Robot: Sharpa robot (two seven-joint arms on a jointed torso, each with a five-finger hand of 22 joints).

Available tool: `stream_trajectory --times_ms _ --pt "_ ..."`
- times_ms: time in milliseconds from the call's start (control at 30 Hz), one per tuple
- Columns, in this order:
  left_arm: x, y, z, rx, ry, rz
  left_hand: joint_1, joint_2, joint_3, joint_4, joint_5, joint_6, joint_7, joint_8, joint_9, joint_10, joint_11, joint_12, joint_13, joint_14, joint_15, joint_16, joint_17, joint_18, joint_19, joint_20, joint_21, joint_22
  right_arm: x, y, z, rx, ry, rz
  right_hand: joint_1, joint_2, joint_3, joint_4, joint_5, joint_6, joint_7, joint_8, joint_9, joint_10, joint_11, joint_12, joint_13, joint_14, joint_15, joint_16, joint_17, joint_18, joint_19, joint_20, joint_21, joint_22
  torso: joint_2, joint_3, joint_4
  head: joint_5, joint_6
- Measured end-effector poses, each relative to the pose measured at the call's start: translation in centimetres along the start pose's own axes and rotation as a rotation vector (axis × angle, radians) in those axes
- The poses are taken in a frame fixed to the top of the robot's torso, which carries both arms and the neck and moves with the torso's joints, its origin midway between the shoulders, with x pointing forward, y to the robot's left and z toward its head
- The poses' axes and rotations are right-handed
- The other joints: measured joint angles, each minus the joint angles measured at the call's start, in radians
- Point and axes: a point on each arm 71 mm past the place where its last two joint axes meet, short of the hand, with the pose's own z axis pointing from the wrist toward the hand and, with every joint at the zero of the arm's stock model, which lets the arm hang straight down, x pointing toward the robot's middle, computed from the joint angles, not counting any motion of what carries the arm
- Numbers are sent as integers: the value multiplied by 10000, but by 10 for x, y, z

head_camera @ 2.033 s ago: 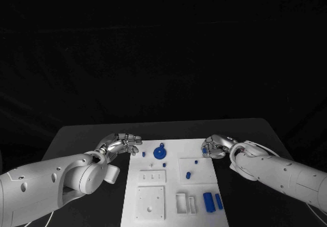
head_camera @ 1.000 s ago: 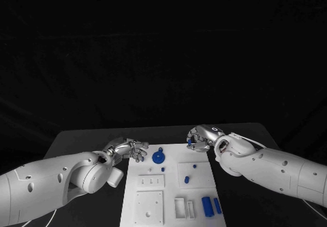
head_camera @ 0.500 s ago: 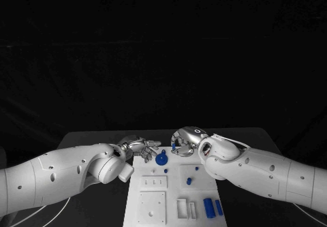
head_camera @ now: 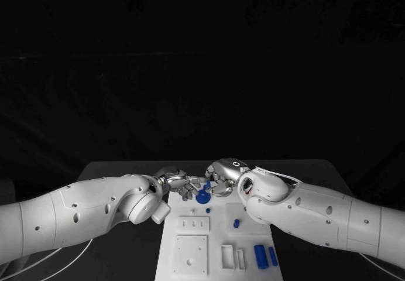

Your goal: Assemble the parts on the task board

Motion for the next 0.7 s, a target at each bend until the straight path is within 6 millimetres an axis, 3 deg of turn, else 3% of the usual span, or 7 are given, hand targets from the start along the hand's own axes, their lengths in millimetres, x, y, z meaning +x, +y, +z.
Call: stream_trajectory --times_ms 700 --pt "4 0 2 -302 59 606 0 1 13 122 0 35 36 0 14 2 -2 0 36 0 0 0 1 94 0 4 0 -9 4 15 2 -184 208 -80 -25 -26 0 -1 -6 -16 16 0 -21 -1 0 -9 1 0 3 0 -1 0 -14 17 0 -2 15 12 -6 -17 -46"
